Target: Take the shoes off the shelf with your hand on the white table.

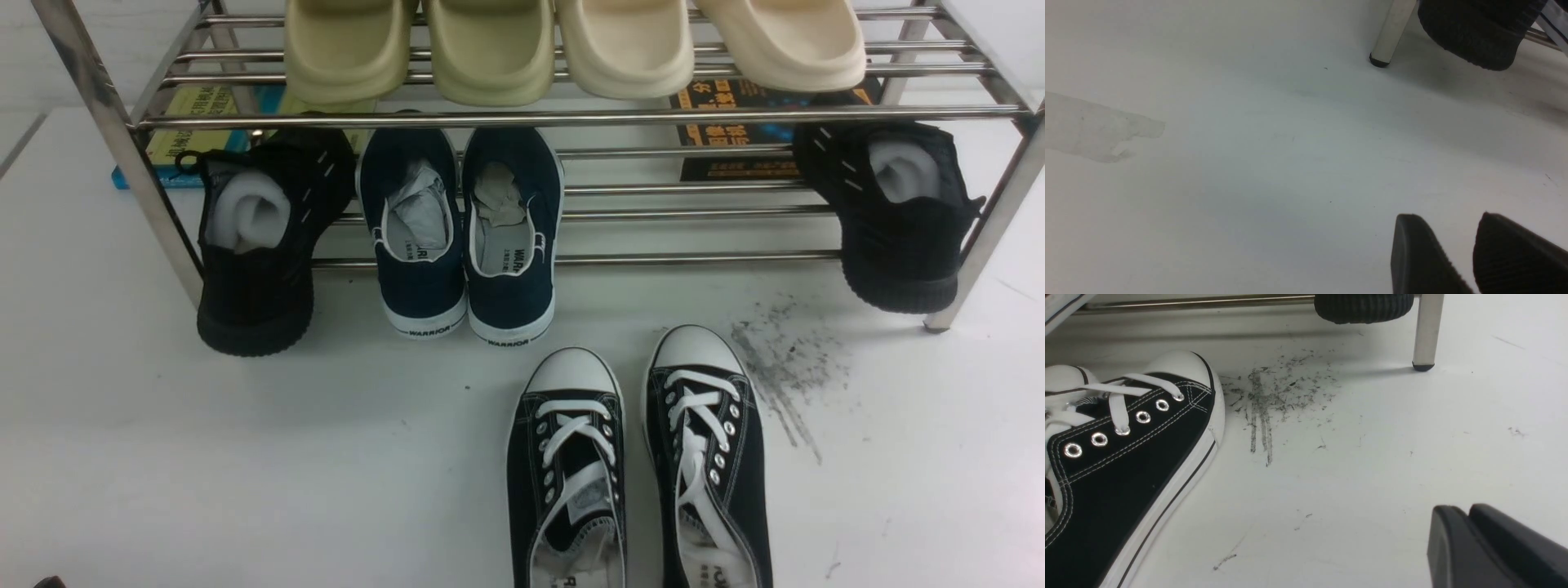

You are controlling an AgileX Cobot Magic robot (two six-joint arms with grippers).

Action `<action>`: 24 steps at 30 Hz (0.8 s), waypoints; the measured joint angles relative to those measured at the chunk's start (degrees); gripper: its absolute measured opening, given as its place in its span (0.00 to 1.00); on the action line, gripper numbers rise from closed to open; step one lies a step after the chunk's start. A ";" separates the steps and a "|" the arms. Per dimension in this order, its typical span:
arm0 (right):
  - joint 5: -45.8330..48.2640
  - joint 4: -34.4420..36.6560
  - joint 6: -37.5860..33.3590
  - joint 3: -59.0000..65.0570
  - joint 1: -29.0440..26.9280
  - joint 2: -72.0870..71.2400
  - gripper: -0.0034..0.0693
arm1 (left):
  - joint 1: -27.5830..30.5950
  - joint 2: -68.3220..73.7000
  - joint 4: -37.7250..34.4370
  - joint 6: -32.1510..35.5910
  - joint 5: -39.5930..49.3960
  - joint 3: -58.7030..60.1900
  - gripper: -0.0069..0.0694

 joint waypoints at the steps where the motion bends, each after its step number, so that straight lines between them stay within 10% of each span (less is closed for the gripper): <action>1: 0.00 0.00 0.00 0.00 0.00 0.00 0.15 | 0.00 0.00 0.00 0.00 0.00 0.00 0.41; 24: 0.00 0.00 0.00 0.00 0.00 0.00 0.19 | 0.00 0.00 0.00 0.00 0.00 0.00 0.41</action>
